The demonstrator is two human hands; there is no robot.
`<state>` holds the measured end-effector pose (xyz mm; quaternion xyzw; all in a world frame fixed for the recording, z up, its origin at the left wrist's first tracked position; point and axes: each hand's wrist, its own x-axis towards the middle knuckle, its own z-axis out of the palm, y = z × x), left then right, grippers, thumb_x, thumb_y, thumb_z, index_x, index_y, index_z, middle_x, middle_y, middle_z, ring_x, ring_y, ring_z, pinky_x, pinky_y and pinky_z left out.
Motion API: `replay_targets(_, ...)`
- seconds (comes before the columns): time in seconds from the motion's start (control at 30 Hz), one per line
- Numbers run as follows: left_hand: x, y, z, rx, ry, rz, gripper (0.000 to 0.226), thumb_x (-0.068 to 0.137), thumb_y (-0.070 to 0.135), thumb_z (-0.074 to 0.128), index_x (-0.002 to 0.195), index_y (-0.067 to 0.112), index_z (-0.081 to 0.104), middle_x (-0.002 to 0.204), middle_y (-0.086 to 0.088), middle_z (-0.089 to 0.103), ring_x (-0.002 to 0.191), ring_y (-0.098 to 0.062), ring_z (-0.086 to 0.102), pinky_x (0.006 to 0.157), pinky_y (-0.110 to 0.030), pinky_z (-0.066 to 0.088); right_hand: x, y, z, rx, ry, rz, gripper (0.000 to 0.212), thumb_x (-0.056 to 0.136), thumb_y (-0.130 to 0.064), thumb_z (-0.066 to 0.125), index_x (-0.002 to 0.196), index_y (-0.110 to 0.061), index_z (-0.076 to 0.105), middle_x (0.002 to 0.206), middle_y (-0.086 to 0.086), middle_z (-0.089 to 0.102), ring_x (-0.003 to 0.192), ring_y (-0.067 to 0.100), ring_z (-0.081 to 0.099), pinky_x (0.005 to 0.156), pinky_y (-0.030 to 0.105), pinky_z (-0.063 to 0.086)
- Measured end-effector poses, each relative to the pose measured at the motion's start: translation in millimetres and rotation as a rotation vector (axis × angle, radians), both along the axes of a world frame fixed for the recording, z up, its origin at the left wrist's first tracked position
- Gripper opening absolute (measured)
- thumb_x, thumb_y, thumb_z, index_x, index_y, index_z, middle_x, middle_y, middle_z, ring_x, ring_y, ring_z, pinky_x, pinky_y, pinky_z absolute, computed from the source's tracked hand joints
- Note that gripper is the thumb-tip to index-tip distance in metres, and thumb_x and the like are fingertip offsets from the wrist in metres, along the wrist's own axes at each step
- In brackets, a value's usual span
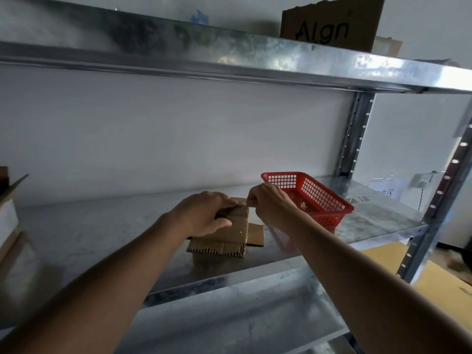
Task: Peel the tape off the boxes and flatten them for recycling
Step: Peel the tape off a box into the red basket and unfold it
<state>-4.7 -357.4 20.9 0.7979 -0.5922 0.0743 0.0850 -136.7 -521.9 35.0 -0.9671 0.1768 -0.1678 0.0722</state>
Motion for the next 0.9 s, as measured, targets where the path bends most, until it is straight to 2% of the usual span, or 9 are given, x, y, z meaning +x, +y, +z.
replay_targets(0.17, 9, -3, 0, 0.035, -0.017, 0.064, 0.059, 0.101, 0.040, 0.061, 0.156, 0.037, 0.041, 0.160, 0.010, 0.042, 0.144, -0.020, 0.044, 0.114, -0.043, 0.041, -15, -14, 4, -0.090, 0.047, 0.020, 0.030, 0.095, 0.002, 0.064, 0.114, -0.019, 0.074, 0.118, 0.002, 0.058, 0.113, 0.018, 0.051, 0.097, 0.040, 0.053)
replay_targets(0.33, 9, -10, 3, 0.051, 0.044, 0.053, 0.062, 0.099, 0.032, 0.065, 0.156, 0.034, 0.040, 0.158, 0.005, 0.046, 0.142, -0.020, 0.045, 0.116, -0.041, 0.039, -29, -22, -2, 0.103, -0.106, -0.028, 0.015, 0.097, -0.010, 0.069, 0.110, -0.010, 0.078, 0.116, 0.008, 0.074, 0.093, 0.021, 0.072, 0.090, 0.036, 0.060)
replay_targets(0.43, 7, -10, 7, 0.044, 0.063, 0.010, 0.066, 0.097, 0.033, 0.067, 0.155, 0.046, 0.037, 0.151, 0.005, 0.052, 0.135, -0.021, 0.051, 0.110, -0.040, 0.044, -28, -21, -9, 0.186, -0.318, -0.097, 0.012, 0.092, -0.007, 0.075, 0.102, -0.009, 0.080, 0.107, 0.005, 0.078, 0.078, 0.008, 0.073, 0.080, 0.022, 0.060)
replay_targets(0.5, 6, -9, 8, 0.037, 0.059, -0.012, 0.066, 0.097, 0.033, 0.067, 0.154, 0.048, 0.038, 0.154, 0.005, 0.051, 0.139, -0.022, 0.049, 0.113, -0.039, 0.041, -24, -19, -11, 0.329, -0.427, -0.119, 0.009, 0.090, -0.007, 0.078, 0.097, -0.010, 0.080, 0.094, 0.000, 0.079, 0.062, -0.002, 0.070, 0.068, 0.010, 0.057)
replay_targets(0.53, 5, -9, 7, 0.035, 0.052, -0.010, 0.065, 0.097, 0.033, 0.067, 0.154, 0.047, 0.039, 0.157, 0.004, 0.048, 0.143, -0.022, 0.046, 0.116, -0.039, 0.039, -21, -17, -12, 0.436, -0.474, -0.122, 0.007, 0.089, -0.006, 0.078, 0.095, -0.011, 0.080, 0.090, -0.001, 0.078, 0.061, -0.001, 0.071, 0.065, 0.010, 0.056)
replay_targets(0.63, 4, -10, 6, 0.034, 0.057, 0.006, 0.063, 0.098, 0.033, 0.067, 0.154, 0.046, 0.040, 0.161, 0.001, 0.042, 0.147, -0.024, 0.042, 0.118, -0.038, 0.035, -12, -8, -12, 0.757, -0.579, -0.081, 0.008, 0.090, -0.005, 0.077, 0.089, -0.013, 0.078, 0.088, 0.003, 0.078, 0.070, 0.011, 0.077, 0.072, 0.028, 0.064)
replay_targets(0.77, 2, -9, 7, 0.017, 0.092, -0.011, 0.062, 0.098, 0.029, 0.068, 0.152, 0.045, 0.044, 0.154, 0.003, 0.051, 0.141, -0.023, 0.048, 0.115, -0.040, 0.041, 0, -3, -16, 1.001, -0.603, -0.013, 0.006, 0.098, -0.013, 0.070, 0.097, -0.013, 0.076, 0.097, 0.006, 0.078, 0.086, 0.018, 0.078, 0.082, 0.037, 0.064)
replay_targets(0.83, 2, -9, 7, 0.008, 0.095, -0.020, 0.061, 0.097, 0.027, 0.068, 0.151, 0.045, 0.046, 0.149, 0.004, 0.055, 0.135, -0.023, 0.052, 0.111, -0.041, 0.043, 3, -4, -19, 1.038, -0.570, -0.011, 0.016, 0.097, -0.024, 0.071, 0.106, -0.012, 0.075, 0.098, 0.003, 0.078, 0.089, 0.014, 0.076, 0.079, 0.030, 0.063)
replay_targets(0.9, 2, -8, 7, -0.002, 0.091, -0.022, 0.058, 0.096, 0.026, 0.068, 0.148, 0.044, 0.050, 0.144, 0.004, 0.058, 0.132, -0.023, 0.054, 0.108, -0.039, 0.044, 4, -5, -23, 0.940, -0.522, -0.020, 0.029, 0.087, -0.031, 0.082, 0.109, -0.013, 0.076, 0.095, -0.001, 0.078, 0.083, 0.007, 0.074, 0.071, 0.020, 0.059)
